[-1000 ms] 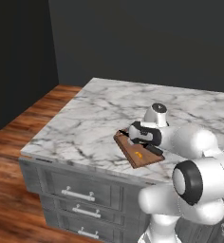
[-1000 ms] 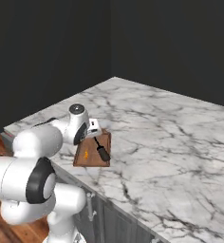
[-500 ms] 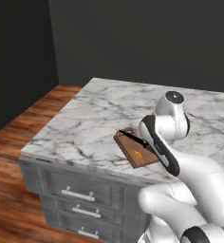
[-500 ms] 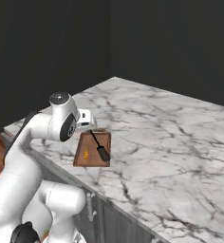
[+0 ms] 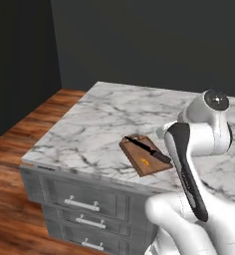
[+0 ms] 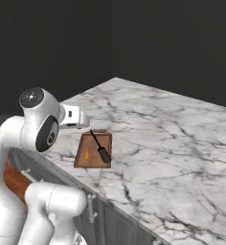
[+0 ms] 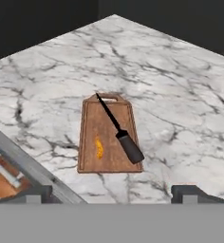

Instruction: Pick up the knife from the drawer and place it on the cutting board. Then place the meat from the plate to the cutting board.

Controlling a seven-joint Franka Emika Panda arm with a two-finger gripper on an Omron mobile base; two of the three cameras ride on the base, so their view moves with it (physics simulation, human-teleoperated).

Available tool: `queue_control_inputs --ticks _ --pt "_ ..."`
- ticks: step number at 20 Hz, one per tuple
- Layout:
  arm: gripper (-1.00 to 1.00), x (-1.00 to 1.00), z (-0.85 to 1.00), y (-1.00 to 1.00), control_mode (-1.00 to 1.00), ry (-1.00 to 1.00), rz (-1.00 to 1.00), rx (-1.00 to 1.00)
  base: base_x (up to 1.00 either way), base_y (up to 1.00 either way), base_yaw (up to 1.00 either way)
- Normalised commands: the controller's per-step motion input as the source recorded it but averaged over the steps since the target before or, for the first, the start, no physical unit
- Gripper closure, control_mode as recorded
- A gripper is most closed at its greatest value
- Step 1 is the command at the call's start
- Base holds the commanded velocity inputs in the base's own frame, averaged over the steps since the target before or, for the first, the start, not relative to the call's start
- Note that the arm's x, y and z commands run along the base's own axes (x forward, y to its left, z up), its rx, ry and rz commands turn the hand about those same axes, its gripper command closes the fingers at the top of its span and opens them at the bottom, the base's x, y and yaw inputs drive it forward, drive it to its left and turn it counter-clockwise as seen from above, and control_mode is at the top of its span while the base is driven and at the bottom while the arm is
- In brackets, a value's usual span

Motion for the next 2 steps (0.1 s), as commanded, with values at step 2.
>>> queue_control_inputs --ticks 2 --pt "-1.00 -1.00 1.00 -0.04 -1.00 -0.04 -0.02 0.09 0.00 0.00 0.00"
